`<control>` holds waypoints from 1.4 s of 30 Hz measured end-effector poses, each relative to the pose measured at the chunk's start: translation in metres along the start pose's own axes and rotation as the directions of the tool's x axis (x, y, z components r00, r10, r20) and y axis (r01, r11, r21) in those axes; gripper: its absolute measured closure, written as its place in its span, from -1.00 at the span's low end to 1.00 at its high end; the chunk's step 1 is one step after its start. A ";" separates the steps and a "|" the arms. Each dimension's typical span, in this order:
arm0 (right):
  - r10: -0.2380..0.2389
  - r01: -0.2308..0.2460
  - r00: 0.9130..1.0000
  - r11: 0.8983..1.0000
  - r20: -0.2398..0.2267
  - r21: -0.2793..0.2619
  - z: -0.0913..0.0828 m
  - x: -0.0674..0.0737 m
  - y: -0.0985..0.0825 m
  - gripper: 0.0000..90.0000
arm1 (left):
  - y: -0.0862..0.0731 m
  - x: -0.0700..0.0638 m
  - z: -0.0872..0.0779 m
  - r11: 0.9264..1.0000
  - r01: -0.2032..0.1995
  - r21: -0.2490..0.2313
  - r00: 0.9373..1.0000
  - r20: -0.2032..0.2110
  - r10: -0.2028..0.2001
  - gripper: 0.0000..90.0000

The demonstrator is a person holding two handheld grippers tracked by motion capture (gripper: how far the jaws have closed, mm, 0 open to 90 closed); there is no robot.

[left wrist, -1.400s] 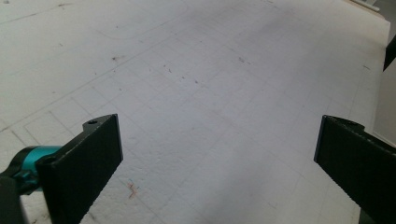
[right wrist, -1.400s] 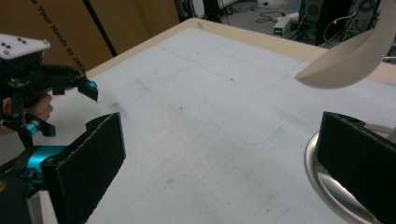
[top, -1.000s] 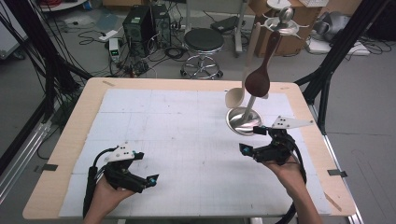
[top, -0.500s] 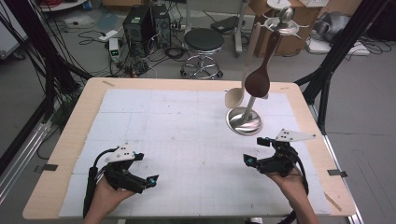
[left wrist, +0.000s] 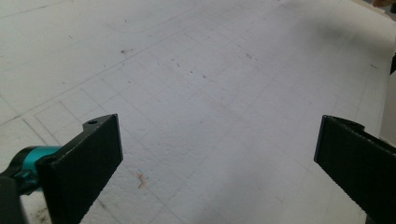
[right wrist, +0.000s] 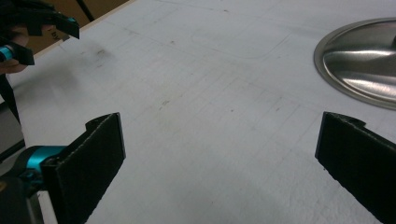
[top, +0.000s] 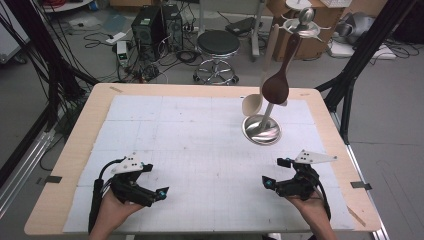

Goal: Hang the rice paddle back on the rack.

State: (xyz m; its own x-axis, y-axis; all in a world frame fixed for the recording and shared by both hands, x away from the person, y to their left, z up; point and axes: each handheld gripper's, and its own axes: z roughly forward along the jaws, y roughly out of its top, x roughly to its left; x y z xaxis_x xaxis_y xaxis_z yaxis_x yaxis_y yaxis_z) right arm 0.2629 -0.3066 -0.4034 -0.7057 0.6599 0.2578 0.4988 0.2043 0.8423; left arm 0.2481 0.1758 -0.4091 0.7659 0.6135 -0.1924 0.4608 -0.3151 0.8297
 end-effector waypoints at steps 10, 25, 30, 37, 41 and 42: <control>0.011 -0.011 1.000 1.000 0.018 -0.002 -0.008 0.001 -0.017 -0.98 | -0.003 0.000 0.000 1.000 0.003 0.003 1.000 0.001 -0.003 -0.96; 0.006 -0.007 0.998 1.000 0.065 0.017 -0.017 0.003 -0.038 -0.98 | -0.006 0.000 0.000 1.000 0.009 0.002 1.000 0.000 -0.009 -0.96; 0.003 -0.005 0.997 1.000 0.078 0.017 -0.018 0.004 -0.044 -0.98 | -0.007 0.000 0.000 1.000 0.013 -0.002 1.000 0.001 -0.013 -0.96; 0.010 -0.011 0.997 1.000 0.079 0.005 -0.020 0.005 -0.046 -0.98 | -0.009 0.001 0.001 1.000 0.010 0.006 1.000 0.006 -0.010 -0.96; 0.007 -0.007 0.997 1.000 0.083 0.011 -0.020 0.006 -0.048 -0.98 | -0.010 0.000 0.003 1.000 0.013 0.007 1.000 0.007 -0.013 -0.96; 0.006 -0.007 0.997 1.000 0.083 0.017 -0.020 0.006 -0.049 -0.98 | -0.010 0.000 0.003 1.000 0.012 0.007 1.000 0.005 -0.012 -0.96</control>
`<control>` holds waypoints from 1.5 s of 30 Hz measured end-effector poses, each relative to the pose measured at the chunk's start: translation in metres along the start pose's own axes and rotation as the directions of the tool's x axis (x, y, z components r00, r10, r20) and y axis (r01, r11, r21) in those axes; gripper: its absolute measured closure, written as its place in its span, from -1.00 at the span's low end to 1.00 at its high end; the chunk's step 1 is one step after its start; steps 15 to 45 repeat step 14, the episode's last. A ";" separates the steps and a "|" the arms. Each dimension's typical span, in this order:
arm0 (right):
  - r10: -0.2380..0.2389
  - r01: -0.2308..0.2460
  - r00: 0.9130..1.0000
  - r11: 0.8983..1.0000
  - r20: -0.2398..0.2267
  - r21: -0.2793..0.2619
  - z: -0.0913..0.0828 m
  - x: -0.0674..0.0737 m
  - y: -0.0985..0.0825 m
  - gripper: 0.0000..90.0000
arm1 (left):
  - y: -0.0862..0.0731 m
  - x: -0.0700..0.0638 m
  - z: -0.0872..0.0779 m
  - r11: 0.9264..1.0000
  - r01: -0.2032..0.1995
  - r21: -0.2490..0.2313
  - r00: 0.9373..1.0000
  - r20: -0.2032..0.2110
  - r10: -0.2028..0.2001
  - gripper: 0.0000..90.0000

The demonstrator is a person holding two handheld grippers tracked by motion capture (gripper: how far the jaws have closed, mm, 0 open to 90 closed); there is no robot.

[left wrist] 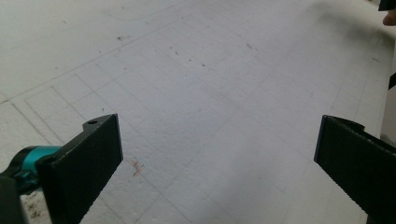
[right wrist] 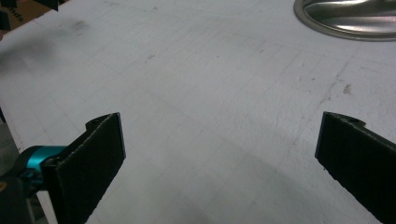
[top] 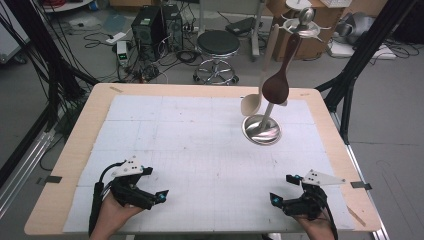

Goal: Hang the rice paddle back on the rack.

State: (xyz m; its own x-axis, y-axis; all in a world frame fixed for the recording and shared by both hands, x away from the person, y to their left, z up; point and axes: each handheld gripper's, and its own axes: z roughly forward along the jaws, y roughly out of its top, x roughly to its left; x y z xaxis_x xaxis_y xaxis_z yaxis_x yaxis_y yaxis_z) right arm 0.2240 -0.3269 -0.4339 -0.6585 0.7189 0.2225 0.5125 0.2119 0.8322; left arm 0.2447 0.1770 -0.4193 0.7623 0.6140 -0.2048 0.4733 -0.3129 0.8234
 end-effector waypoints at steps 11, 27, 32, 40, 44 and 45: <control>-0.006 0.006 1.000 1.000 0.007 -0.007 -0.003 0.003 -0.002 -0.98 | -0.003 -0.001 0.002 1.000 -0.001 0.013 1.000 0.002 0.001 -0.96; -0.007 0.007 1.000 1.000 0.009 -0.013 -0.005 0.003 -0.002 -0.98 | -0.003 -0.001 0.003 1.000 -0.002 0.016 1.000 0.007 0.001 -0.96; -0.007 0.007 1.000 1.000 0.009 -0.013 -0.005 0.003 -0.002 -0.98 | -0.003 -0.001 0.003 1.000 -0.002 0.016 1.000 0.007 0.001 -0.96; -0.007 0.007 1.000 1.000 0.009 -0.013 -0.005 0.003 -0.002 -0.98 | -0.003 -0.001 0.003 1.000 -0.002 0.016 1.000 0.007 0.001 -0.96; -0.007 0.007 1.000 1.000 0.009 -0.013 -0.005 0.003 -0.002 -0.98 | -0.003 -0.001 0.003 1.000 -0.002 0.016 1.000 0.007 0.001 -0.96; -0.007 0.007 1.000 1.000 0.009 -0.013 -0.005 0.003 -0.002 -0.98 | -0.003 -0.001 0.003 1.000 -0.002 0.016 1.000 0.007 0.001 -0.96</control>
